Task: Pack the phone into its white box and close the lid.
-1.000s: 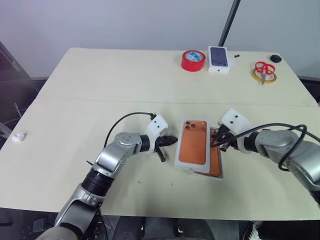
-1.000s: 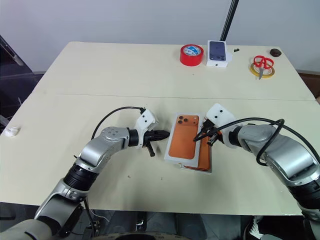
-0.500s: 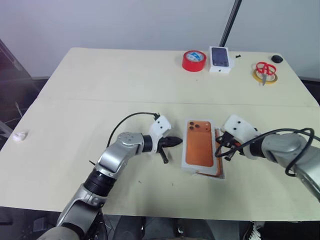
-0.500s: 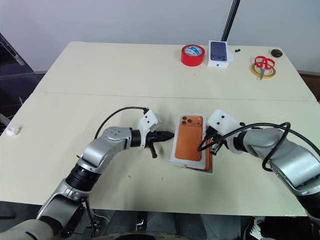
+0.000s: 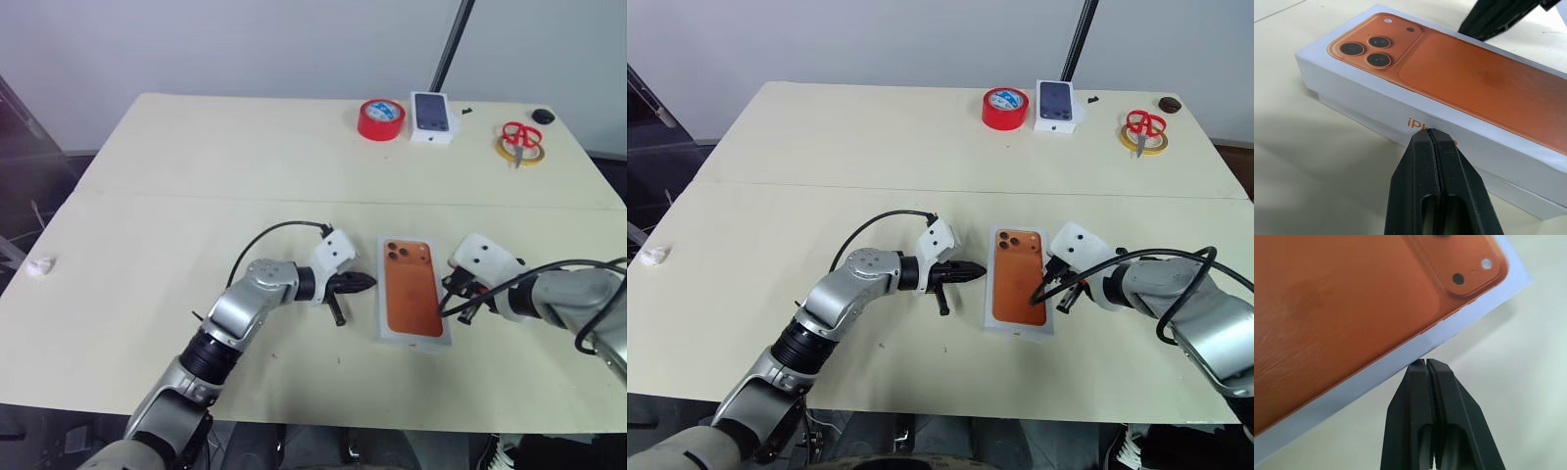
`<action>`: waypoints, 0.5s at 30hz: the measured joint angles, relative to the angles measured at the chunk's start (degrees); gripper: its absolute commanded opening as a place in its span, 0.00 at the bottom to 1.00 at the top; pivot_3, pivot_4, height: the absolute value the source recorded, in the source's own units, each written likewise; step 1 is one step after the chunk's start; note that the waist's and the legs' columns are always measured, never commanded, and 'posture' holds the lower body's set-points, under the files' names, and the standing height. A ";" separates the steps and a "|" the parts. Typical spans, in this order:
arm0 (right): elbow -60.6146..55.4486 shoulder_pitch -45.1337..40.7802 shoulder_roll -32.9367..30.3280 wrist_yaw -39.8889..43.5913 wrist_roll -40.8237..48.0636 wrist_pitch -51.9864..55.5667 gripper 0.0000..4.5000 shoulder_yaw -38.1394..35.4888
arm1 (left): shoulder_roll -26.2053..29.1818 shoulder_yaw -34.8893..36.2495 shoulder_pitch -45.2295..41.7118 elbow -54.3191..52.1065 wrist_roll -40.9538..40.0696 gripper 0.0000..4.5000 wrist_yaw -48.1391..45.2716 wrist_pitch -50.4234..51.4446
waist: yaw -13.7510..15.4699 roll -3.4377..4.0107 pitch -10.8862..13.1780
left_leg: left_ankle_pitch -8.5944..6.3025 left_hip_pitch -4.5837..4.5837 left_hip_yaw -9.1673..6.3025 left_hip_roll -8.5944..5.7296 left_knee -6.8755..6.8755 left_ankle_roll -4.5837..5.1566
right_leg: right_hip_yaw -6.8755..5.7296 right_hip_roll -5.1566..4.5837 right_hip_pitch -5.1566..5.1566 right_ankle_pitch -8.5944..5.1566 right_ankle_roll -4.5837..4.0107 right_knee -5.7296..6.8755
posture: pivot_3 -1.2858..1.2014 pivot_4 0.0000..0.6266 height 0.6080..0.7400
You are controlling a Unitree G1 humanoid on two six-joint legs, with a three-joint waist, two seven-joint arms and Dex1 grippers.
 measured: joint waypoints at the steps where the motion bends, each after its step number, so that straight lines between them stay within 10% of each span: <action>1: 0.00 0.02 0.15 0.00 -0.17 0.02 0.01 0.00 | 0.00 0.00 0.00 0.02 0.02 0.00 0.00 -0.13 | -0.02 0.00 0.00 | -0.01 -0.01 -0.01 0.01 0.07 0.01 | 0.00 0.01 0.01 0.00 0.00 0.02 | 0.52 0.24 0.84; 15: -0.50 0.68 1.78 0.61 -1.84 0.26 0.01 0.10 | -0.05 0.11 -0.01 1.66 0.06 0.00 0.35 -0.47 | -0.08 0.00 0.00 | -0.08 -0.03 -0.02 0.01 0.25 0.14 | -0.01 0.03 0.07 0.00 0.01 0.06 | 0.52 0.24 0.84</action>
